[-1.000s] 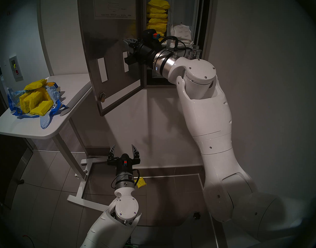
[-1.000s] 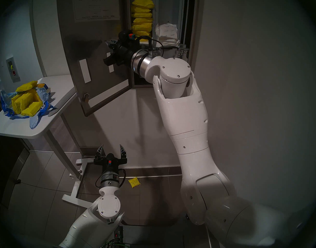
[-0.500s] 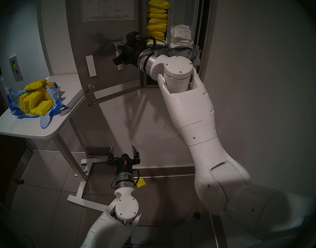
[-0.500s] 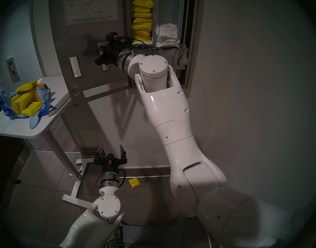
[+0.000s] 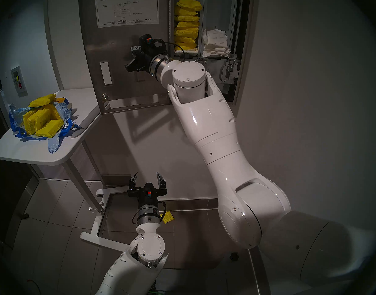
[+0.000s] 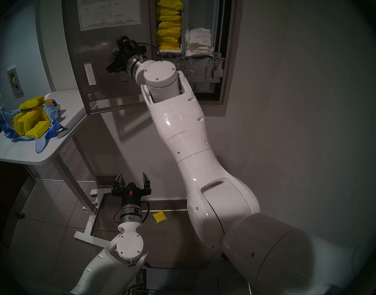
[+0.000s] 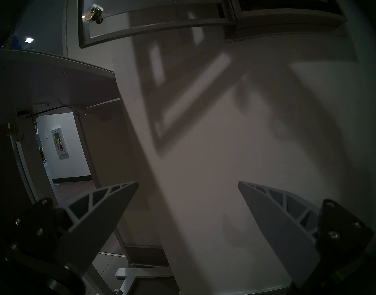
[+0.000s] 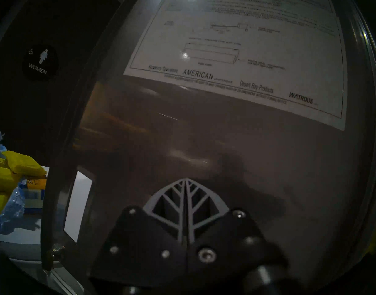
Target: Open the dispenser door, put the pads inside, close the door
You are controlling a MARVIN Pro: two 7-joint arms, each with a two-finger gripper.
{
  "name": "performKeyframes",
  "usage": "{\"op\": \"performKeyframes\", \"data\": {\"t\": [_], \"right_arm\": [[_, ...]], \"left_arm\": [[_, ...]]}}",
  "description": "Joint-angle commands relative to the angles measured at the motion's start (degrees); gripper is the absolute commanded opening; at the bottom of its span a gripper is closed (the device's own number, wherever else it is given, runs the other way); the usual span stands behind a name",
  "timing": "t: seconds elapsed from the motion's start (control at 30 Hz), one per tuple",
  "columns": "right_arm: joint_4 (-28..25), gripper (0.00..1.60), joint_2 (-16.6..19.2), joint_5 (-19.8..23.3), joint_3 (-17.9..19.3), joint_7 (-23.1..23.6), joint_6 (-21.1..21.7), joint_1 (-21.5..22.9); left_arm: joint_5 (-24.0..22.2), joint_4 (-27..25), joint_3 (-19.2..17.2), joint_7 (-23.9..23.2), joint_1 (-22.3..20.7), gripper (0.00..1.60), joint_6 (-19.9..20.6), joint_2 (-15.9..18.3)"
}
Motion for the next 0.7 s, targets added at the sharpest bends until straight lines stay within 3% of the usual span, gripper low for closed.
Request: {"op": "performKeyframes", "data": {"t": [0.0, 0.3, 0.67], "right_arm": [[4.3, 0.0, -3.2, -4.2, 0.5, -4.8, -1.6, 6.6], [12.7, 0.0, -3.8, -8.7, 1.9, -8.3, -3.9, 10.2], [20.6, 0.0, -4.0, -10.8, 3.7, -9.1, -7.5, 14.7]], "left_arm": [[0.2, -1.5, -0.1, 0.0, -1.1, 1.6, -0.4, -0.2], [0.2, -1.5, -0.1, 0.0, -1.1, 1.6, -0.4, -0.2], [0.2, -1.5, -0.1, 0.0, -1.1, 1.6, -0.4, -0.2]]}}
